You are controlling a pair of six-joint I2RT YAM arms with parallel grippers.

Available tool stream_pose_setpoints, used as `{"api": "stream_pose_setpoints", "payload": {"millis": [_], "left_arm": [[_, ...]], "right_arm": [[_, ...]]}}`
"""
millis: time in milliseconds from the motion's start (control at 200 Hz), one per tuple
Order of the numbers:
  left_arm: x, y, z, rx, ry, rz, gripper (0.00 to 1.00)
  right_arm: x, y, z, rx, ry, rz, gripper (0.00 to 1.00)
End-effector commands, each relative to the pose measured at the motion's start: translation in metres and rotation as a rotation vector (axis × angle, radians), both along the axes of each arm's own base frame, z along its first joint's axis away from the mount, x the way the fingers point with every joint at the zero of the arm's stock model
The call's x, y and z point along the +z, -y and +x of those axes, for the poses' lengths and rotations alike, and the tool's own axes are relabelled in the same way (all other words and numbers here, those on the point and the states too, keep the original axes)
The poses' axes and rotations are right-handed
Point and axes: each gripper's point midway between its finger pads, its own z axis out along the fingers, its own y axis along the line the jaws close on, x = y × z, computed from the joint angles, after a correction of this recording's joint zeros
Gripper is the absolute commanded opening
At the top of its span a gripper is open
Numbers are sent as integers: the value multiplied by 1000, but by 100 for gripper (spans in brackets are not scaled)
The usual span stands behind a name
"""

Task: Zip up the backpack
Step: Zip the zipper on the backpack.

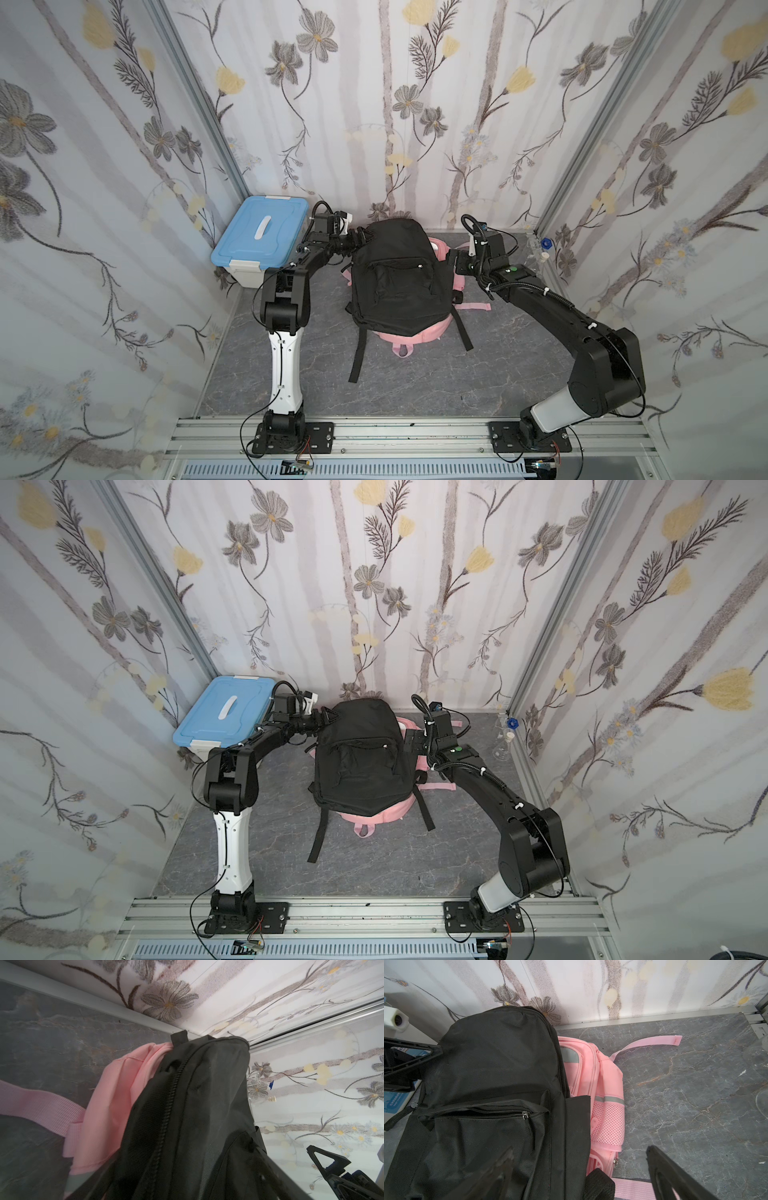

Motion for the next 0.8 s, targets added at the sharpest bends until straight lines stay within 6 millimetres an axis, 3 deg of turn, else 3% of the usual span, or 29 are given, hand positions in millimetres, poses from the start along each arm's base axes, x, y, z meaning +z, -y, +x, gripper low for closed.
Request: {"api": "stream_pose_setpoints", "payload": {"millis": [0, 95, 150, 300, 574, 799], "left_arm": [[2, 16, -8, -87, -16, -40, 54], [3, 21, -11, -116, -32, -53, 17], [5, 19, -14, -108, -23, -44, 0], [12, 13, -27, -60, -7, -22, 0], [-3, 20, -43, -16, -32, 47, 0], [-6, 21, -41, -1, -39, 64, 0]], "right_arm": [[-1, -4, 3, 1, 4, 30, 100], [-10, -6, 5, 12, -17, 20, 100], [-16, -8, 7, 28, -39, 1, 100], [-41, -19, 13, 114, -174, -80, 95], [-70, -62, 9, 366, -337, -24, 63], [-84, -77, -2, 431, -372, 28, 59]]}}
